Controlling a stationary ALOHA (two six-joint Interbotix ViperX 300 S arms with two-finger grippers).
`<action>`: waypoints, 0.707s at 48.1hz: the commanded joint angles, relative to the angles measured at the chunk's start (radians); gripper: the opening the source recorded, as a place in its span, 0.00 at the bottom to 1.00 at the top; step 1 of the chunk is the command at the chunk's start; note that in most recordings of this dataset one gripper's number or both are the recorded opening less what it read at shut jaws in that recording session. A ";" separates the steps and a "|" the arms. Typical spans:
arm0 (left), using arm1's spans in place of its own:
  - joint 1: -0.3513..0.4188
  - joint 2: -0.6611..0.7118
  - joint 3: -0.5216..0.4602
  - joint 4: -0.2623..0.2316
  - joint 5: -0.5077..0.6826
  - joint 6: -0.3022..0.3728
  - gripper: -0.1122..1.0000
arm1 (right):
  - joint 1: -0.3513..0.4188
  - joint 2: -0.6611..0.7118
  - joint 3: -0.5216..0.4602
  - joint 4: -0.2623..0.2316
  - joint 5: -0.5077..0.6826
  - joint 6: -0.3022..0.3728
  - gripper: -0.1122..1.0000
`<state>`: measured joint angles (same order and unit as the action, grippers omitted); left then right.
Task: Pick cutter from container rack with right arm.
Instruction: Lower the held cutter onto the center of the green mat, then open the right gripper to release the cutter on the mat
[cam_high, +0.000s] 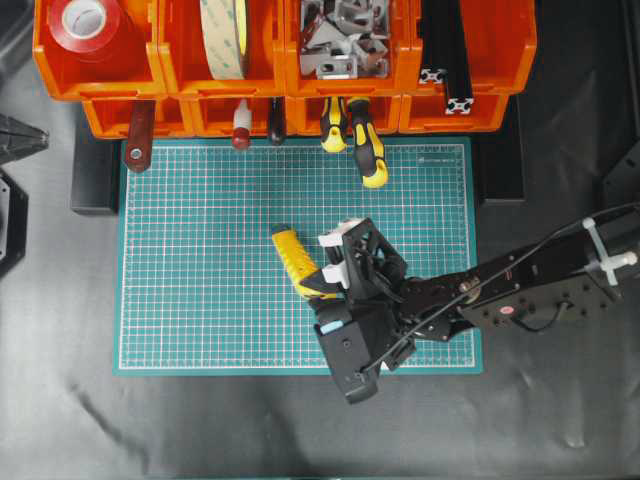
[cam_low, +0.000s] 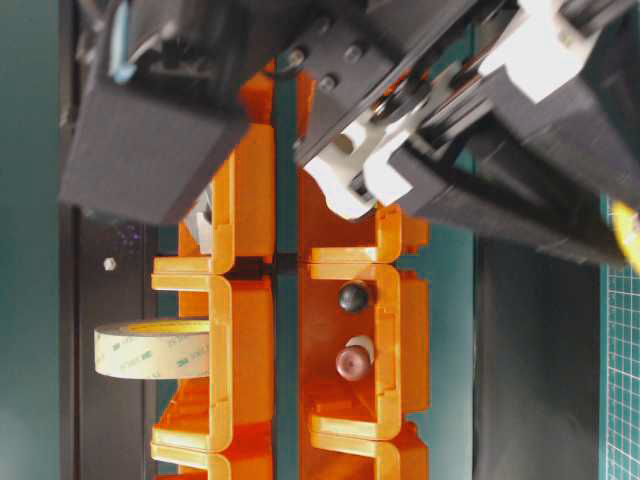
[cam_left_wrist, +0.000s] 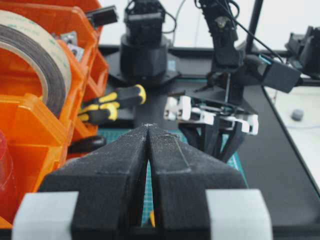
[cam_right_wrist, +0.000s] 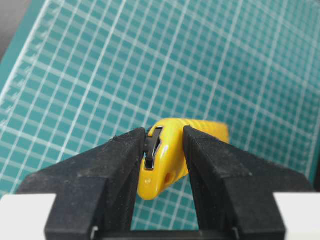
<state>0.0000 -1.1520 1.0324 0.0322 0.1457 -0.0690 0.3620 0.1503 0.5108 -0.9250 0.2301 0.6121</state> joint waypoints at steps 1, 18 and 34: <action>-0.003 0.006 -0.017 0.003 -0.003 -0.003 0.11 | 0.000 -0.031 -0.003 0.029 -0.003 0.002 0.35; -0.003 0.006 -0.017 0.003 -0.003 -0.003 0.11 | 0.002 -0.032 0.017 0.123 -0.006 0.005 0.82; -0.005 0.005 -0.017 0.003 -0.003 -0.003 0.11 | 0.005 -0.074 0.031 0.218 0.009 0.006 0.82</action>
<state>-0.0015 -1.1551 1.0324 0.0322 0.1473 -0.0690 0.3636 0.1243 0.5522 -0.7240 0.2301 0.6167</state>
